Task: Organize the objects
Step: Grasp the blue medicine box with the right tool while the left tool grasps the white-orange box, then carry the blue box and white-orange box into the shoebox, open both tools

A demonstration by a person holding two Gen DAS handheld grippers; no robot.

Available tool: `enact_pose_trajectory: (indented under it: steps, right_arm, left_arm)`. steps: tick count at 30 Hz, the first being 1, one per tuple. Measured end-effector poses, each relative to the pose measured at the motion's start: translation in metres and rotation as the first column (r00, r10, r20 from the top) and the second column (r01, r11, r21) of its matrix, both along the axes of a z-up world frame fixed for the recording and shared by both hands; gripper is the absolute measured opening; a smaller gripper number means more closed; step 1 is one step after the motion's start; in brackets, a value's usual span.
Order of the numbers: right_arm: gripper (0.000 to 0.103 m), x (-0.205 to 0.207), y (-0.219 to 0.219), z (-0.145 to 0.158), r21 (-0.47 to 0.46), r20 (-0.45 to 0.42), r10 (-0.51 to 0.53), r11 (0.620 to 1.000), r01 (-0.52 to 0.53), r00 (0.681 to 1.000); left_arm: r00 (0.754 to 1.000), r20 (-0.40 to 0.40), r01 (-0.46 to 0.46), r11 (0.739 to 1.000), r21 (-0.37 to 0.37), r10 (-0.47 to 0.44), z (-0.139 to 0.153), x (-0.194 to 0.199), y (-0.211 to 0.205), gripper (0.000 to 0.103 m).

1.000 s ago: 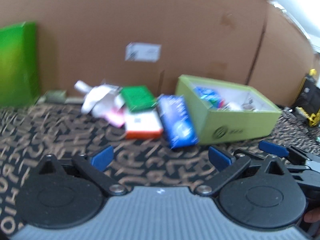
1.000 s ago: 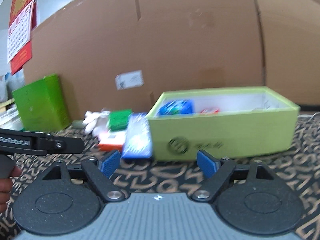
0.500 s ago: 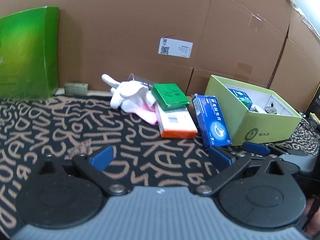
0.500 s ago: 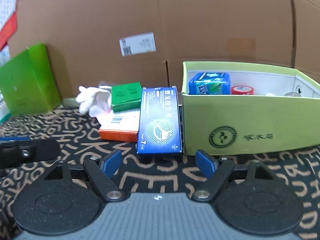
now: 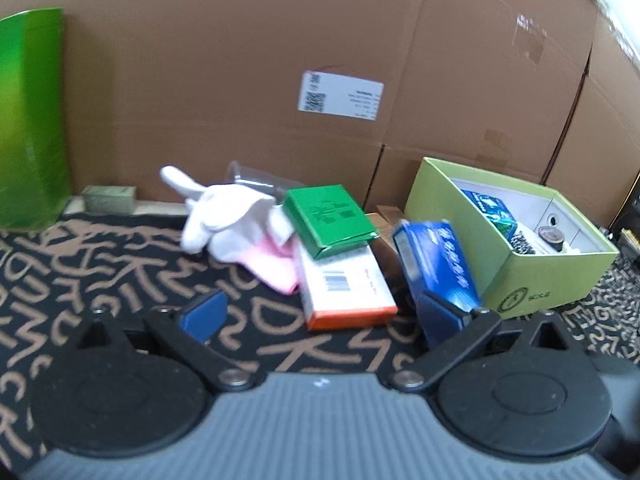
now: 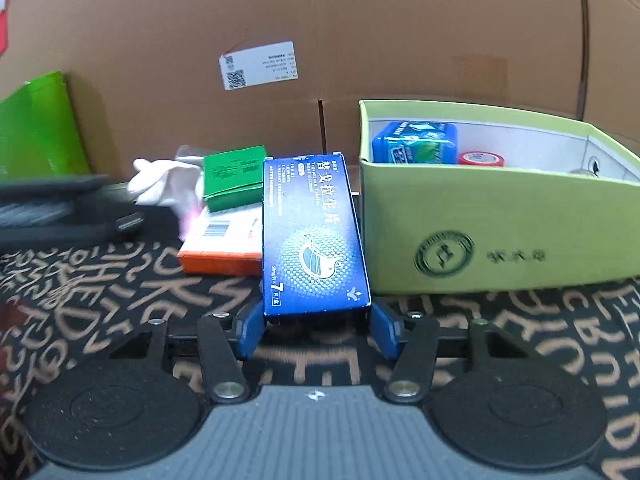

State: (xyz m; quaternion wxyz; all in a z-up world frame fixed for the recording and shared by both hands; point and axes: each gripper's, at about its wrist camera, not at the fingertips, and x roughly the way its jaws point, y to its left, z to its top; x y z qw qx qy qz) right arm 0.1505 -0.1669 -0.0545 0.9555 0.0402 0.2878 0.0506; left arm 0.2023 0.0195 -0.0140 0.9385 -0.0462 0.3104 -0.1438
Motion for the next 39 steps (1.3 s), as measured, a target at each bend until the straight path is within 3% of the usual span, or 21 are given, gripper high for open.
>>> enact_pose_trajectory:
  steps: [8, 12, 13, 14, 18, 22, 25, 28, 31, 39]
  right_arm:
    - [0.06, -0.058, -0.022, 0.001, 0.033, -0.011, 0.031, 0.999, -0.031, 0.999]
    - [0.06, -0.073, -0.024, 0.005, 0.024, 0.001, 0.045, 0.999, -0.045, 0.999]
    - [0.06, -0.076, -0.024, 0.006, 0.025, 0.004, 0.053, 0.998, -0.053, 0.999]
    - [0.06, -0.078, -0.024, 0.006, 0.028, 0.003, 0.062, 0.998, -0.062, 0.998]
    - [0.06, -0.087, -0.026, 0.005, 0.036, -0.005, 0.087, 0.996, -0.087, 0.996]
    - [0.06, -0.098, -0.031, 0.001, 0.066, -0.054, 0.143, 0.988, -0.139, 0.988]
    - [0.063, -0.106, -0.031, 0.001, 0.038, -0.041, 0.145, 0.989, -0.144, 0.989]
    - [0.069, -0.102, -0.032, 0.001, 0.031, -0.03, 0.127, 0.992, -0.126, 0.992]
    - [0.069, -0.096, -0.031, 0.002, 0.018, -0.025, 0.113, 0.993, -0.113, 0.993]
    - [0.07, -0.075, -0.019, 0.005, -0.082, -0.023, 0.147, 0.985, -0.149, 0.989]
  left_arm:
    - [0.999, -0.037, 0.018, 0.996, 0.082, -0.015, -0.025, 0.041, -0.042, 0.101]
    - [0.999, -0.05, 0.011, 0.992, 0.129, -0.004, -0.036, 0.051, -0.051, 0.081]
    - [0.999, -0.039, 0.012, 0.989, 0.148, -0.006, -0.036, 0.049, -0.051, 0.07]
    - [0.999, -0.034, 0.013, 0.986, 0.164, -0.008, -0.035, 0.046, -0.05, 0.069]
    - [0.996, -0.073, 0.054, 0.991, 0.124, -0.045, -0.034, 0.025, -0.034, 0.069]
    - [0.991, -0.097, 0.109, 0.979, 0.173, -0.093, -0.029, -0.025, -0.021, 0.069]
    - [0.985, -0.108, 0.156, 0.969, 0.193, -0.137, -0.021, -0.065, -0.01, 0.07]
    - [0.99, -0.077, 0.133, 0.961, 0.244, -0.118, -0.016, -0.085, -0.005, 0.073]
    - [0.994, -0.042, 0.109, 0.954, 0.281, -0.101, -0.013, -0.08, -0.01, 0.084]
    - [0.994, -0.061, 0.11, 0.945, 0.307, -0.096, -0.026, -0.051, -0.027, 0.084]
